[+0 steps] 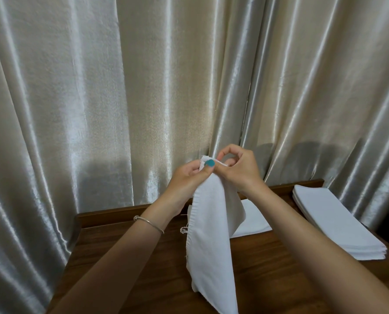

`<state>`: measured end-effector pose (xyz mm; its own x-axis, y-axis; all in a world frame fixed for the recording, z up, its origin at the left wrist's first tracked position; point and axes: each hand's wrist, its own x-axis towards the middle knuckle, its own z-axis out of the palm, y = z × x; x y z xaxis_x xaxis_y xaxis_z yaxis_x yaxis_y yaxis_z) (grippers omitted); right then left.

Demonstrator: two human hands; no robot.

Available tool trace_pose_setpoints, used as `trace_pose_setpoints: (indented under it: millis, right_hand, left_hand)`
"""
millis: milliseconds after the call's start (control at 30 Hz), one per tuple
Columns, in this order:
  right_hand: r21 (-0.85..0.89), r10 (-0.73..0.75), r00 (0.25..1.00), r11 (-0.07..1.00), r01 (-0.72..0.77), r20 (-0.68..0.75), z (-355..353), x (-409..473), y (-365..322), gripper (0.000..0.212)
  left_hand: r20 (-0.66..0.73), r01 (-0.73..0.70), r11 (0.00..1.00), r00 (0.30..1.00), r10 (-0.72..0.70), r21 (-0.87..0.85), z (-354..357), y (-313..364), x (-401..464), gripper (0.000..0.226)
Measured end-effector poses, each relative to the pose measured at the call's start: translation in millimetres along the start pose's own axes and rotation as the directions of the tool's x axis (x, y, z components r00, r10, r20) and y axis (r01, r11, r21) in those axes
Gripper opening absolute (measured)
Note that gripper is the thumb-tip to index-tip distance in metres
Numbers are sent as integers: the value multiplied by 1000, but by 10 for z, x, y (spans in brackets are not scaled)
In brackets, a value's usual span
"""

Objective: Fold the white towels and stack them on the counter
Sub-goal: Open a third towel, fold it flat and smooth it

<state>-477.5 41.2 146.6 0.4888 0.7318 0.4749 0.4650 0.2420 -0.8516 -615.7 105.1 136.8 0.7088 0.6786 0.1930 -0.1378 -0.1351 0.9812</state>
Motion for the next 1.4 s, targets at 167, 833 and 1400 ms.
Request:
trace_pose_setpoints:
  millis: [167,833,1400]
  right_hand:
    - [-24,-28,999,999,28,-31,79,8,22,30]
    - [-662,470,827,730,-168,309,214,-309,441,20]
    - [-534,349,747,845,9,566,108,-412,571,34]
  left_hand:
    - [-106,9,999,994,-14,-51,33,-39,80,26]
    - [-413,-136,991,902,127,7,-471,119,257,44]
    - [-552,-182,983,821,148,-8,-1096,138,85,32]
